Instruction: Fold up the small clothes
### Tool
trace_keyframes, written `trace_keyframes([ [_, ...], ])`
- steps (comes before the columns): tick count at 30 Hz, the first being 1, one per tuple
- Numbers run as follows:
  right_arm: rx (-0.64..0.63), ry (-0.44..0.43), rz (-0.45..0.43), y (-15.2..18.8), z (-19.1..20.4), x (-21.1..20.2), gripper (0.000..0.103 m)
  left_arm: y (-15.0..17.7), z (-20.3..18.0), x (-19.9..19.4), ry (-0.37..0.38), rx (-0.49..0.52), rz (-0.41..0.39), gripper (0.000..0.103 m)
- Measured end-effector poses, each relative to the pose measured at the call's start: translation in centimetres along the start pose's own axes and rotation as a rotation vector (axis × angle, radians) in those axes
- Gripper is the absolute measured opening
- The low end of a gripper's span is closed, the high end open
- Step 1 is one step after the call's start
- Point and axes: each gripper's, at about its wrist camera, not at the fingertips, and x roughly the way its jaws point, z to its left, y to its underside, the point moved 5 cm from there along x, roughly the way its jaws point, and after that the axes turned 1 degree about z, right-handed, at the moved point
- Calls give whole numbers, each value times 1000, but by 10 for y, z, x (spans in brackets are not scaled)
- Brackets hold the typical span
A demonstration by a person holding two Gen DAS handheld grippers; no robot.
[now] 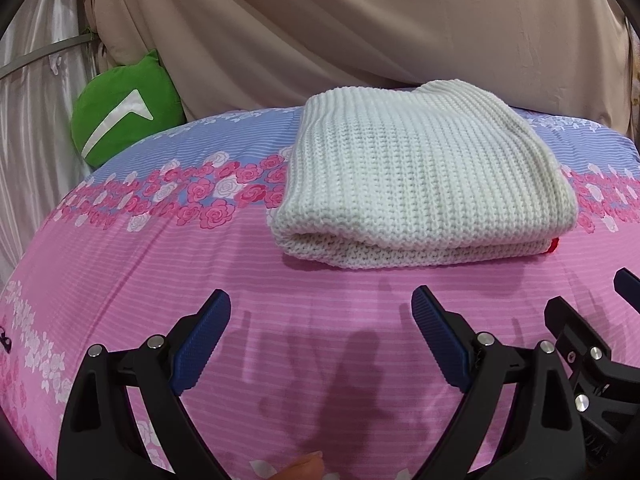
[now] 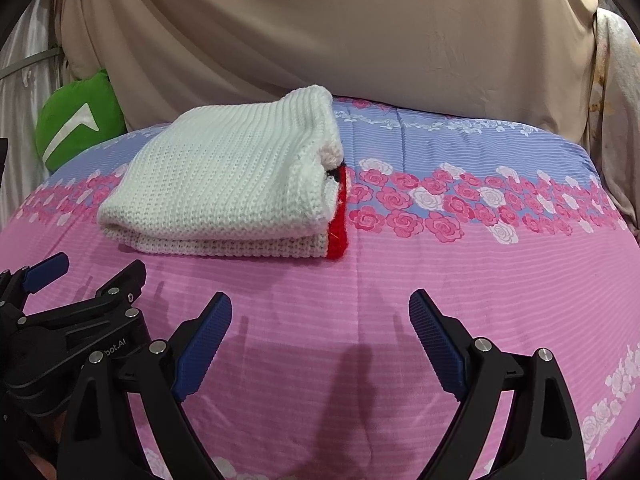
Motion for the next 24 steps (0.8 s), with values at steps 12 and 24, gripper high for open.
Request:
trace_keyframes([
  [12, -7, 20, 19, 1, -2, 5, 88, 1, -2, 0, -18, 5, 3, 89],
  [24, -5, 20, 20, 1, -2, 5, 88, 1, -2, 0, -21, 6, 4, 89],
])
